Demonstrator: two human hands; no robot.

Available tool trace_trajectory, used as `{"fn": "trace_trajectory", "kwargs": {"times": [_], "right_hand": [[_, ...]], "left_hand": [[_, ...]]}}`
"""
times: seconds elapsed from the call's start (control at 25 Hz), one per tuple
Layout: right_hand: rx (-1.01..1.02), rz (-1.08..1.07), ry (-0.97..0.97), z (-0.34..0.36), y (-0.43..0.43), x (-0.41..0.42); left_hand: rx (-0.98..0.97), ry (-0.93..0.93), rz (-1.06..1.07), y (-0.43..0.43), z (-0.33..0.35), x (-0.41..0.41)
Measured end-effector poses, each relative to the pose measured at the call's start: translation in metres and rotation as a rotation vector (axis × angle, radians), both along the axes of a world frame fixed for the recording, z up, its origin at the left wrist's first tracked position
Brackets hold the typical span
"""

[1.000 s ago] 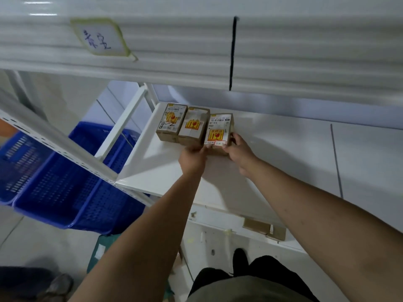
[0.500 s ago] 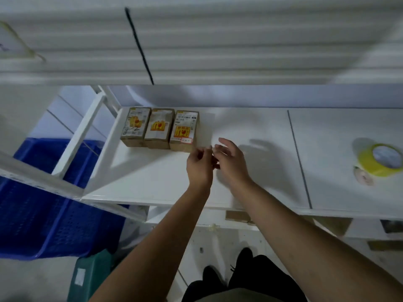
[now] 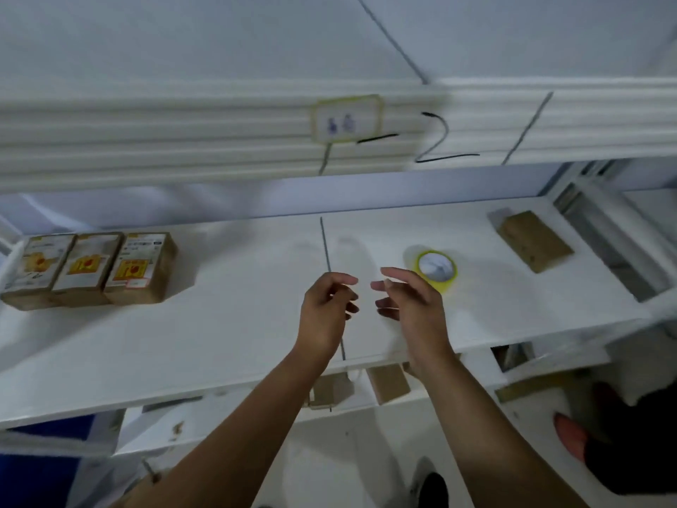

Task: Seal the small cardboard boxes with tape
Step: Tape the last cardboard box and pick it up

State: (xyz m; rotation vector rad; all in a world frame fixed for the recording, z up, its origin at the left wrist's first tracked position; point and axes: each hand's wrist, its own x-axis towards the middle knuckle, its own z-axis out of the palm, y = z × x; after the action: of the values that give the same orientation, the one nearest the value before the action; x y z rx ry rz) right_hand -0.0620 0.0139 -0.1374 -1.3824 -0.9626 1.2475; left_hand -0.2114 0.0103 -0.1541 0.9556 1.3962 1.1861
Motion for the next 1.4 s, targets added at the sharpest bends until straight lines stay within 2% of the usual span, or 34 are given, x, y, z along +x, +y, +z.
{"fn": "trace_trajectory", "kwargs": {"times": [0.16, 0.32, 0.52, 0.68, 0.76, 0.88, 1.04, 1.16, 1.28, 1.4], "right_hand": [[-0.024, 0.039, -0.017, 0.006, 0.02, 0.104], [-0.004, 0.142, -0.171, 0.003, 0.05, 0.208], [-0.027, 0.179, -0.507, -0.017, 0.114, 0.297], [-0.166, 0.237, -1.004, -0.039, 0.165, 0.339], [-0.22, 0.25, -1.088, -0.051, 0.18, 0.355], [-0.178, 0.297, -1.083, -0.069, 0.191, 0.375], [0.038, 0.239, -1.021, -0.076, 0.172, 0.38], [0.24, 0.177, -0.809, -0.073, 0.131, 0.345], [0.391, 0.204, -0.654, -0.067, 0.09, 0.312], [0.369, 0.196, -0.293, -0.049, 0.076, 0.299]], "left_hand": [[0.016, -0.033, -0.002, 0.025, 0.01, 0.106], [0.007, -0.046, 0.025, 0.05, 0.018, 0.204], [-0.013, -0.014, 0.052, 0.083, 0.013, 0.276], [-0.133, -0.007, -0.004, 0.112, -0.003, 0.308], [-0.188, 0.0, -0.038, 0.124, -0.013, 0.318], [-0.226, 0.03, -0.064, 0.138, -0.029, 0.33], [-0.261, 0.012, -0.056, 0.139, -0.044, 0.335], [-0.297, -0.142, -0.066, 0.124, -0.048, 0.34], [-0.137, -0.265, 0.08, 0.102, -0.039, 0.327], [-0.009, -0.308, 0.112, 0.078, -0.021, 0.291]]}}
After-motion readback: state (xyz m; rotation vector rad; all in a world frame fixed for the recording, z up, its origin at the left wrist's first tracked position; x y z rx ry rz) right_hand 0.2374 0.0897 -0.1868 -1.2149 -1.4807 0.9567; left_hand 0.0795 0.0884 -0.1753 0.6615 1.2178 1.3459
